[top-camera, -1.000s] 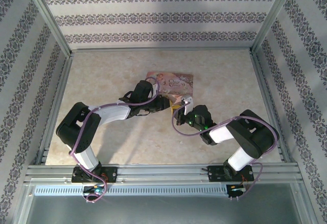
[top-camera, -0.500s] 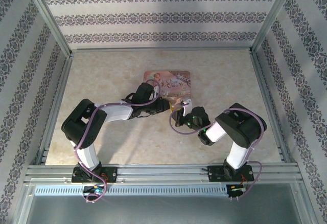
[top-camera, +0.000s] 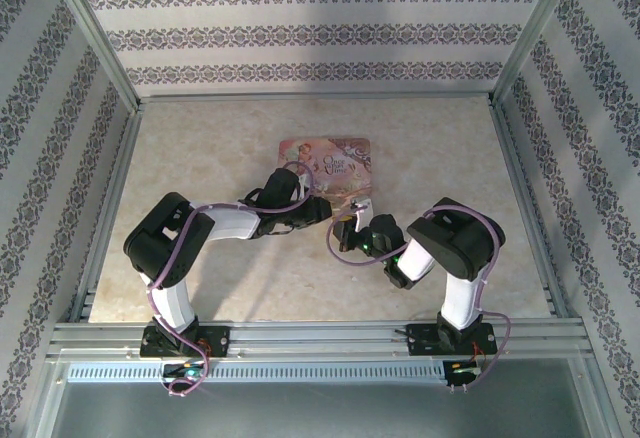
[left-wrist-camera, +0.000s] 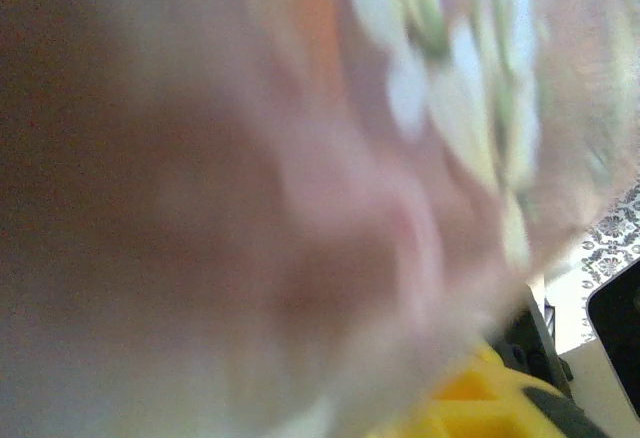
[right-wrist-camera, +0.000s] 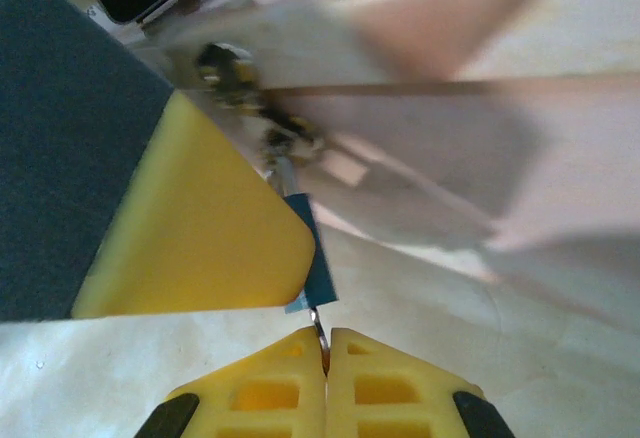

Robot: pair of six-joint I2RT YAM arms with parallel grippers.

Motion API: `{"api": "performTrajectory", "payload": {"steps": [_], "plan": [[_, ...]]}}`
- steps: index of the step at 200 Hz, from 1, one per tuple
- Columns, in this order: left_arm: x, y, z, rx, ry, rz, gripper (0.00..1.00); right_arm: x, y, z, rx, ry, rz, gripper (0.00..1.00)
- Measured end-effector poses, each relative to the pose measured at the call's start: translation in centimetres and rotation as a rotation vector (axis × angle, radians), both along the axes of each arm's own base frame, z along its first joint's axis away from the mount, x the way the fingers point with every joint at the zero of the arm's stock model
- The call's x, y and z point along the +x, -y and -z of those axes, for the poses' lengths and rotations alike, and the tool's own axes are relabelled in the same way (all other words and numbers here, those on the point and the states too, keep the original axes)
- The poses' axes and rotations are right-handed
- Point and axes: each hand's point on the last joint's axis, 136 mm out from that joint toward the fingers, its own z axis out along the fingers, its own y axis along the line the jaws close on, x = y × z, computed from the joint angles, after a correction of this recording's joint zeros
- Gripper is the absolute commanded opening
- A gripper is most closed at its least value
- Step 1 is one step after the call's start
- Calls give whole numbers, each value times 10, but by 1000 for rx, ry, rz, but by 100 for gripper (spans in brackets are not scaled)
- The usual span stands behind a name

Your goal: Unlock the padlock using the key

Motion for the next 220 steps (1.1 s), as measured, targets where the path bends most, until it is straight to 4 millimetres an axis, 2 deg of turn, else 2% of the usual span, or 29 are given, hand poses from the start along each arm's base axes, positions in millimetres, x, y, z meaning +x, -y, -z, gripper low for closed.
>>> {"api": "performTrajectory", "payload": {"steps": [32, 59, 89, 116, 163, 220], "plan": [[-8, -1, -8, -22, -8, 8, 49, 0, 0, 2, 12, -15, 8, 0], [-13, -5, -37, -59, 38, 13, 57, 0, 0, 1, 25, -25, 13, 0], [-20, -17, -74, -93, 116, -5, 60, 0, -1, -1, 54, -48, 25, 0], [-27, -37, -89, -103, 153, -44, 60, -2, -3, -6, 91, -68, 32, 0], [-43, -60, -91, -117, 148, -101, 59, 0, -4, -18, 181, -120, 61, 0], [-61, -83, -53, -162, 30, -247, 52, -9, -14, -20, 247, -195, 57, 0]]}}
